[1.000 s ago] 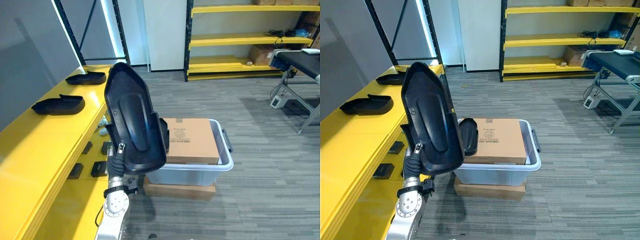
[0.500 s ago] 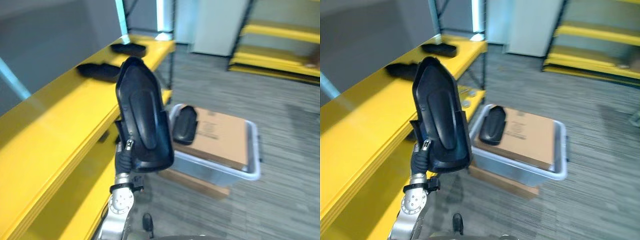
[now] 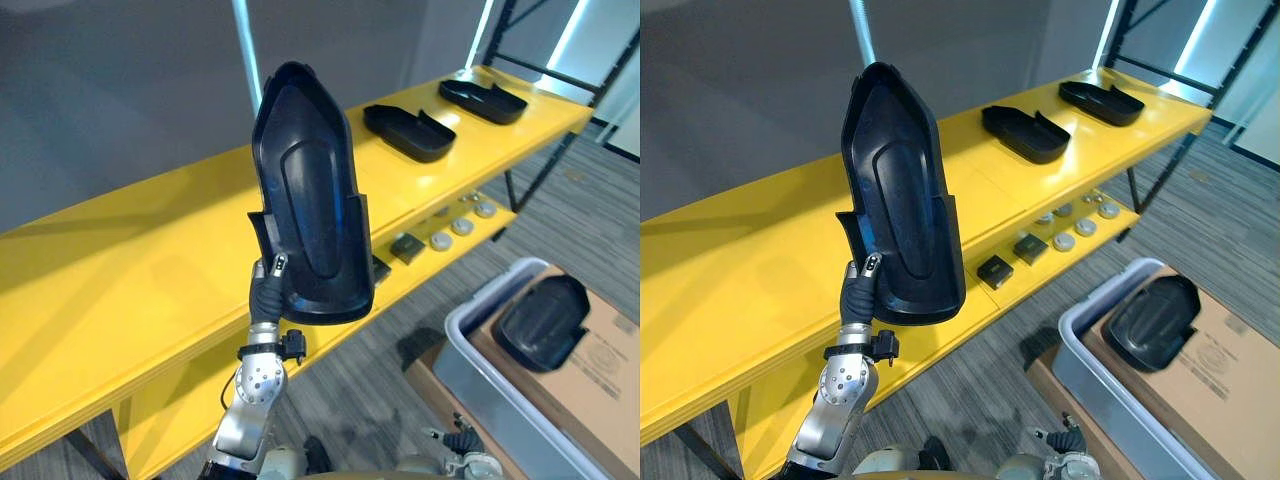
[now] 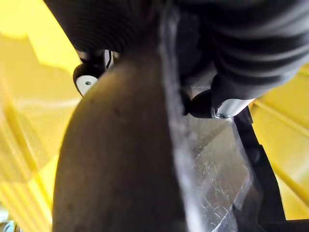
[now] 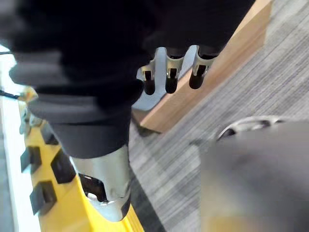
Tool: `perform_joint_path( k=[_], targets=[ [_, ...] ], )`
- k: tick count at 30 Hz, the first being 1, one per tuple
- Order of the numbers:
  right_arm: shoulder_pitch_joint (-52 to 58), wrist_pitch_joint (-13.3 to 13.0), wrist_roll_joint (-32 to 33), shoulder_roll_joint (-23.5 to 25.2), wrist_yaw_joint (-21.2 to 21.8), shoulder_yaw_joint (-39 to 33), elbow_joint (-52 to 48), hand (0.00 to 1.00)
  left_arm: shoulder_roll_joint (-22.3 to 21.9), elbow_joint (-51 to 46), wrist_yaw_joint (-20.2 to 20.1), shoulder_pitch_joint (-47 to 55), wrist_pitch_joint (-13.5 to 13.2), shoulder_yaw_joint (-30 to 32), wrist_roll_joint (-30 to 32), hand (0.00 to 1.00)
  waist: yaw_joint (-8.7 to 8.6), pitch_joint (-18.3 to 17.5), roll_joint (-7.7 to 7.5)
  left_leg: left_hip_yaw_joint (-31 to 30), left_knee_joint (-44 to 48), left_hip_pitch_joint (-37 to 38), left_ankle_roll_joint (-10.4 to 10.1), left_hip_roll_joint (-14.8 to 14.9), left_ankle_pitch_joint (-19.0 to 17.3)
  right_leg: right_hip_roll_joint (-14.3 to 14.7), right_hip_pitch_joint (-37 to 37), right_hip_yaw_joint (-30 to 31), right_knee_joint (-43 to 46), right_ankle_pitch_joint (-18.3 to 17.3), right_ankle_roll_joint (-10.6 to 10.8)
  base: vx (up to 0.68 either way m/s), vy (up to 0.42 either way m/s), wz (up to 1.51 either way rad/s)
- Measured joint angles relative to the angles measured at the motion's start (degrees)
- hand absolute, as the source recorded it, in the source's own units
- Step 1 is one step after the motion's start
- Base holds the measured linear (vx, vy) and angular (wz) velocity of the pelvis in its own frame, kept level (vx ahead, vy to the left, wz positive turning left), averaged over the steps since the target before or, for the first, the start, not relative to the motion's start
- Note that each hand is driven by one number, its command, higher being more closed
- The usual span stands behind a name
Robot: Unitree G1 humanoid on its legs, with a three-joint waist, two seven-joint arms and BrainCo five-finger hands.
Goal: Walk over and take plastic housings, then place them on the shelf
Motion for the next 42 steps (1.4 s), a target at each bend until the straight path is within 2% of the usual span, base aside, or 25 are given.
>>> perform_joint_path(
  k=[1,2,4,8,10,16,18,22,28,30,31,38,41,42],
  targets=[
    [0.7,0.0,0.0,0.1,-0.3,-0.2,0.1,0.00,-0.3,0.6,0.0,-0.1,0.0,-0.6,0.0,1.00,-0.07,0.0,-0.13,-1.9,0.6,-0.1,-0.3,-0.4,-0.5,-0.4,0.8,-0.4,0.1,2.0,0.3,0.12,-0.160,0.64],
    [1.0,0.1,0.0,0.1,-0.4,-0.3,0.0,0.00,-0.7,0.8,-0.1,0.1,0.0,-0.9,0.0,1.00,0.29,-0.3,0.42,-2.4,0.6,-0.1,-0.6,0.1,-0.6,0.0,1.4,-1.2,-0.9,2.1,0.1,0.14,-0.132,0.45],
    [0.5,0.4,0.0,-0.7,-0.7,-0.1,0.2,0.00,-1.1,1.0,-0.1,0.7,-0.3,-0.6,0.0,1.00,1.28,-1.1,2.08,-3.1,0.5,-0.1,-2.1,2.6,-0.5,2.7,3.7,-2.4,-7.0,4.7,-1.4,0.18,-0.140,0.00],
    [0.6,0.5,-0.8,-0.6,-0.7,0.2,0.4,0.00,-1.1,3.0,-0.2,0.6,-0.5,-0.2,0.0,1.00,1.09,-1.5,1.57,-3.8,-4.4,2.5,-3.9,3.8,2.1,4.7,7.8,-3.4,-14.9,8.2,-3.2,0.13,-0.134,-0.03],
    [0.5,0.4,-2.2,-0.6,-0.8,0.2,0.3,0.00,-1.1,3.6,-0.2,0.6,-0.4,0.0,0.0,1.00,0.63,-1.5,1.50,-4.0,-7.9,4.1,-4.9,4.2,4.0,5.4,8.6,-3.6,-16.6,8.9,-3.9,0.10,-0.132,0.02],
    [1.1,0.4,-2.3,-0.6,-0.8,0.2,0.3,0.00,-1.2,8.0,-0.1,-2.6,0.1,1.2,1.1,1.00,0.31,-1.7,1.61,-5.2,-15.4,7.0,-6.2,4.5,8.5,6.4,9.1,-5.1,-17.8,9.5,-4.9,0.00,-0.099,0.09],
    [1.0,0.4,-2.3,-0.5,-0.8,0.3,0.3,0.00,-1.2,11.6,0.2,-5.1,0.9,4.1,1.1,1.00,-0.02,-2.0,1.49,-5.3,-19.5,8.3,-6.5,4.6,11.2,6.8,9.1,-5.4,-19.1,10.4,-5.6,-0.09,-0.063,0.03],
    [1.1,0.4,-2.5,-0.5,-0.7,0.3,0.2,0.00,-0.6,17.0,2.4,-9.7,2.8,9.3,1.0,1.00,-0.92,-2.1,1.29,-5.2,-24.6,9.9,-7.0,4.7,14.2,7.5,9.1,-5.6,-21.4,12.1,-5.9,-0.10,-0.035,-0.01],
    [2.2,0.4,-4.4,-0.6,-0.5,1.2,-0.3,0.00,1.6,24.8,5.6,-17.7,4.8,14.0,-0.3,1.00,-1.27,-2.3,1.00,-3.8,-24.9,9.9,-7.2,4.7,14.3,7.6,10.0,-4.8,-24.1,13.7,-5.5,-0.07,0.002,-0.13],
    [2.3,0.4,-4.4,-0.6,0.1,2.0,-0.3,0.00,2.2,26.2,6.0,-19.4,5.3,14.6,-0.9,1.00,-1.62,-2.3,0.88,-3.6,-24.9,9.9,-7.2,4.7,14.3,7.6,10.0,-4.7,-24.6,13.8,-5.7,-0.03,0.014,-0.03],
    [2.3,0.4,-4.4,-0.6,0.4,2.1,-0.3,0.00,2.6,26.9,6.3,-20.0,5.4,15.5,-1.3,1.00,-2.39,-2.3,0.77,-3.5,-24.9,9.8,-7.2,4.7,14.3,7.6,10.0,-4.6,-24.9,13.9,-5.7,-0.01,0.008,-0.05],
    [1.5,0.4,-4.4,-0.5,0.6,2.5,-0.4,0.00,3.6,34.5,6.7,-26.5,6.6,16.6,-3.7,1.00,-2.81,-2.3,0.62,-2.0,-24.9,9.0,-7.1,4.8,14.2,7.8,9.2,-3.2,-25.7,15.2,-5.9,0.02,-0.004,-0.11],
    [0.5,0.4,-4.4,-0.4,0.5,2.6,-0.5,0.00,4.1,38.4,7.3,-28.6,7.1,18.5,-5.7,1.00,-4.09,-2.2,0.50,-1.5,-24.9,9.0,-6.9,4.9,14.4,7.8,9.0,-3.0,-25.7,15.2,-5.9,0.03,-0.009,-0.06],
    [0.4,0.4,-4.4,-0.2,0.5,2.6,-0.5,0.00,4.3,39.6,7.6,-29.7,7.6,18.8,-6.4,1.00,-4.03,-1.9,0.28,-1.3,-24.9,9.0,-6.9,4.9,14.3,7.9,8.9,-2.9,-25.7,15.2,-5.9,0.00,0.000,0.00]
  ],
)
